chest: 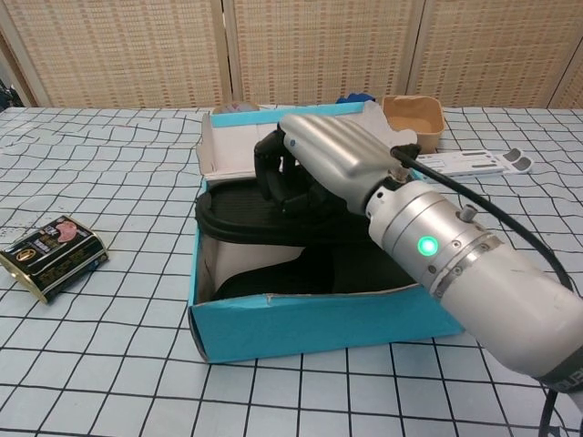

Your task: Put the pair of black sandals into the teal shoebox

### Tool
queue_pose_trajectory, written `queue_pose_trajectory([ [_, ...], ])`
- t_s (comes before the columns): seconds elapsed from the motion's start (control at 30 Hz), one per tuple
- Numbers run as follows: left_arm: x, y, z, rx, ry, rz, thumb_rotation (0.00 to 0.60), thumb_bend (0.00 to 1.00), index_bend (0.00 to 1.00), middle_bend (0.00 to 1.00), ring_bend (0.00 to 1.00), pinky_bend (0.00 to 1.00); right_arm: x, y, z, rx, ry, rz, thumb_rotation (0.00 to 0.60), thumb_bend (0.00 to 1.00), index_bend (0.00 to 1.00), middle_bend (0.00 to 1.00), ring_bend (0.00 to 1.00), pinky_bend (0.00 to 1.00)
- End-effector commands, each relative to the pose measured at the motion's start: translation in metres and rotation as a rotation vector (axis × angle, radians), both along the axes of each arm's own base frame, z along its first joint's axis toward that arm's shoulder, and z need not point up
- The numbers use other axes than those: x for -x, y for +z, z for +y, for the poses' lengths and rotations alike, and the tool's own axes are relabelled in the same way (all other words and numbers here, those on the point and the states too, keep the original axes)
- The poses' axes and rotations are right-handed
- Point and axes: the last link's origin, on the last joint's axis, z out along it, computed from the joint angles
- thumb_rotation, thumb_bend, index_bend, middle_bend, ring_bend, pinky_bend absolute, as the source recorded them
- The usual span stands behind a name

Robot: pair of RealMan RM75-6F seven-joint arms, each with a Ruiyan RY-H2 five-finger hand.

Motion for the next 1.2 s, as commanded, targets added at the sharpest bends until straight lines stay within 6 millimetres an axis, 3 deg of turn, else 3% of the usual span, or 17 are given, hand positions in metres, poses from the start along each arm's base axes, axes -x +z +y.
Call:
queue_pose_trajectory([
  [0.03, 0.0, 0.0, 0.0, 0.0, -0.003, 0.002, 0.6, 0.57, 0.29, 0.23, 0.29, 0.45, 0.011, -0.011, -0.002, -0.039, -0.008, 0.04, 0.6, 0.68, 0.65, 0.54, 0.45, 0.44],
  [0.73, -0.001, -0.001, 0.0, 0.008, -0.004, 0.007, 0.6, 0.57, 0.29, 0.23, 0.29, 0.46, 0.05, -0.025, -0.009, -0.073, -0.063, 0.161, 0.6, 0.68, 0.65, 0.54, 0.45, 0.44],
  [1.2, 0.0, -0.001, 0.0, 0.013, -0.003, 0.009, 0.6, 0.57, 0.29, 0.23, 0.29, 0.46, 0.06, -0.029, -0.019, -0.049, -0.086, 0.214, 0.6, 0.68, 0.65, 0.54, 0.45, 0.44],
])
